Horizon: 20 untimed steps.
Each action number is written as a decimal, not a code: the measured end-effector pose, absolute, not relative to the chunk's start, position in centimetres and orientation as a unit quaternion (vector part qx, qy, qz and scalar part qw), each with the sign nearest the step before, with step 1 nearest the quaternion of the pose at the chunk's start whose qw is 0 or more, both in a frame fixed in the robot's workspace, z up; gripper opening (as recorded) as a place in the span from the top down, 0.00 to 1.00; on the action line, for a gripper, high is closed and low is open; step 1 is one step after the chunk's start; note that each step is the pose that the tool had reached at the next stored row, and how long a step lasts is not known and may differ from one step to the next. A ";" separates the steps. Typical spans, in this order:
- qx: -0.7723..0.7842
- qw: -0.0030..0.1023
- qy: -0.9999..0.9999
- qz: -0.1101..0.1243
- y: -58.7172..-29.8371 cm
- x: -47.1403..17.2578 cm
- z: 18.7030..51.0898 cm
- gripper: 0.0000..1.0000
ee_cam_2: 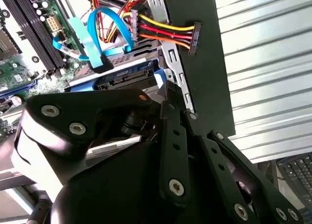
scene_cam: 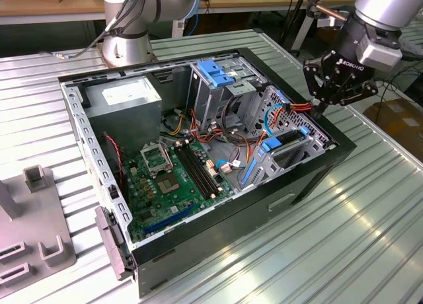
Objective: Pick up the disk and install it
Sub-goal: 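Insert the first disk wire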
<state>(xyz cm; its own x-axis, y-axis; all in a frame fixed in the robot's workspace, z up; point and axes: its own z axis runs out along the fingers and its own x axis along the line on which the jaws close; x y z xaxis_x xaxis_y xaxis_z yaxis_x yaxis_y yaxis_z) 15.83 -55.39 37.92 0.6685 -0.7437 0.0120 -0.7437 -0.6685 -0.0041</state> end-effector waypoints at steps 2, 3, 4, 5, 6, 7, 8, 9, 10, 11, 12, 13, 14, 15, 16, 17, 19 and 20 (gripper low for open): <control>0.915 0.001 -0.404 0.006 -55.1 16.0 37.9 0.88; 0.915 0.001 -0.403 0.006 -55.0 16.1 37.9 0.88; 0.915 0.001 -0.403 0.006 -54.9 16.1 37.9 0.88; 0.916 0.001 -0.402 0.006 -54.8 16.1 37.9 0.88; 0.916 0.001 -0.402 0.006 -54.7 16.2 37.9 0.88; 0.916 0.001 -0.402 0.006 -54.5 16.2 37.9 0.88; 0.916 0.000 -0.401 0.006 -54.4 16.2 37.9 0.88; 0.916 0.001 -0.401 0.006 -54.3 16.2 37.9 0.88; 0.916 0.001 -0.401 0.006 -54.1 16.2 37.9 0.88; 0.916 0.001 -0.401 0.006 -53.8 16.3 37.9 0.88; 0.916 0.001 -0.401 0.006 -53.6 16.3 37.9 0.88; 0.916 0.001 -0.401 0.006 -53.5 16.3 37.9 0.88; 0.916 0.001 -0.401 0.006 -53.1 16.3 37.9 0.88; 0.916 0.001 -0.401 0.006 -52.7 16.3 37.9 0.88; 0.916 0.001 -0.401 0.006 -52.4 16.3 37.9 0.88; 0.916 0.001 -0.401 0.006 -52.0 16.3 37.9 0.88; 0.916 0.001 -0.400 0.006 -51.7 16.3 37.9 0.88; 0.918 0.001 -0.397 0.006 -51.6 16.3 37.9 0.88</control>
